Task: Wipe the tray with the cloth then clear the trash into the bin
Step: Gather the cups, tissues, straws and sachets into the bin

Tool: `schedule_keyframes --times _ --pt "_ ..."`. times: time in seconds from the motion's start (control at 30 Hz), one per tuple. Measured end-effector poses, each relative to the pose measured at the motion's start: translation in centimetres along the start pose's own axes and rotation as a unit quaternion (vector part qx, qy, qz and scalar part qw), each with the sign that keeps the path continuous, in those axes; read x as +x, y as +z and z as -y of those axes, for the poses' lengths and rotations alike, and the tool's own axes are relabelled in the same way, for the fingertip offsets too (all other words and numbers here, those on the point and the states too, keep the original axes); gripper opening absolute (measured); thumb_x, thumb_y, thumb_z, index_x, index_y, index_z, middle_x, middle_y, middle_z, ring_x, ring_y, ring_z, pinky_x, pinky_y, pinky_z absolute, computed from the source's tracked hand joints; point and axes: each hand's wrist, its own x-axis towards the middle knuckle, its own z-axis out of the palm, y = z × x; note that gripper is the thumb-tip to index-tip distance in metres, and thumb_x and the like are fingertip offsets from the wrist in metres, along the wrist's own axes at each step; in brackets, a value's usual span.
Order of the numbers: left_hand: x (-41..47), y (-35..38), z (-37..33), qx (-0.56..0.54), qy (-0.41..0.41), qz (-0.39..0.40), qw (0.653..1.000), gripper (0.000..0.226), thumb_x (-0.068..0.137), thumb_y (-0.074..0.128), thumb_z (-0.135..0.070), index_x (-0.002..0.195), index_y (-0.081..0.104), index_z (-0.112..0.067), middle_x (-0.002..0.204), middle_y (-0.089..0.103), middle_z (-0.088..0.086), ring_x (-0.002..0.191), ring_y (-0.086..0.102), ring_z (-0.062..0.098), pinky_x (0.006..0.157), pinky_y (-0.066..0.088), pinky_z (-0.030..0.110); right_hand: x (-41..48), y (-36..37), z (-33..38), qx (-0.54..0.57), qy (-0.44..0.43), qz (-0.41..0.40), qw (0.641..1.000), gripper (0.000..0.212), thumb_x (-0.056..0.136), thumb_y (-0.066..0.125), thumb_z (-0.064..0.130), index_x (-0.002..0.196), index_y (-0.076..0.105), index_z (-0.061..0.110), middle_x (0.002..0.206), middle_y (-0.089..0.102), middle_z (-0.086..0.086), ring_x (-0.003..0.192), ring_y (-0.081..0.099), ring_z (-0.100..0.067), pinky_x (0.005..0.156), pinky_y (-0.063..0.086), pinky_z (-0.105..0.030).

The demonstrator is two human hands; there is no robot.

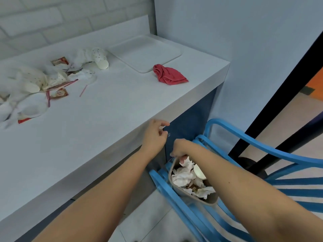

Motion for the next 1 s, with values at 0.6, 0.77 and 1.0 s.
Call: schedule_keyframes --times 0.6,0.77,1.0 --pt "0.9 -22.8 5.7 -0.01 -0.057 -0.241 0.969 0.01 0.085 0.057 -0.009 0.093 0.063 -0.011 0.079 0.053 -0.004 0.064 0.047 0.004 0.058 0.036 0.007 -7.9 -8.0 23.1 -0.052 -0.169 -0.126 0.976 0.026 0.093 0.051 0.026 0.072 0.057 0.012 0.058 0.053 -0.001 0.049 0.041 -0.013 0.047 0.031 -0.021" --pt "-0.3 -29.8 11.0 0.086 -0.101 -0.227 0.965 0.018 0.087 0.054 -0.006 0.104 0.062 -0.005 0.095 0.049 0.004 0.076 0.047 0.013 0.061 0.036 0.016 -7.2 -7.0 29.1 -0.045 -0.214 -0.136 0.966 0.017 0.093 0.053 0.021 0.088 0.056 0.004 0.064 0.055 -0.003 0.053 0.045 -0.014 0.049 0.035 -0.022" --pt "-2.6 -38.0 17.6 0.202 -0.182 -0.226 0.935 0.026 0.083 0.057 -0.006 0.108 0.065 -0.007 0.12 0.049 0.014 0.11 0.051 0.028 0.091 0.041 0.031 -5.6 -4.6 36.6 -0.057 -0.253 -0.131 0.957 0.014 0.091 0.058 0.019 0.089 0.059 0.006 0.083 0.06 -0.01 0.054 0.045 -0.013 0.051 0.037 -0.022"
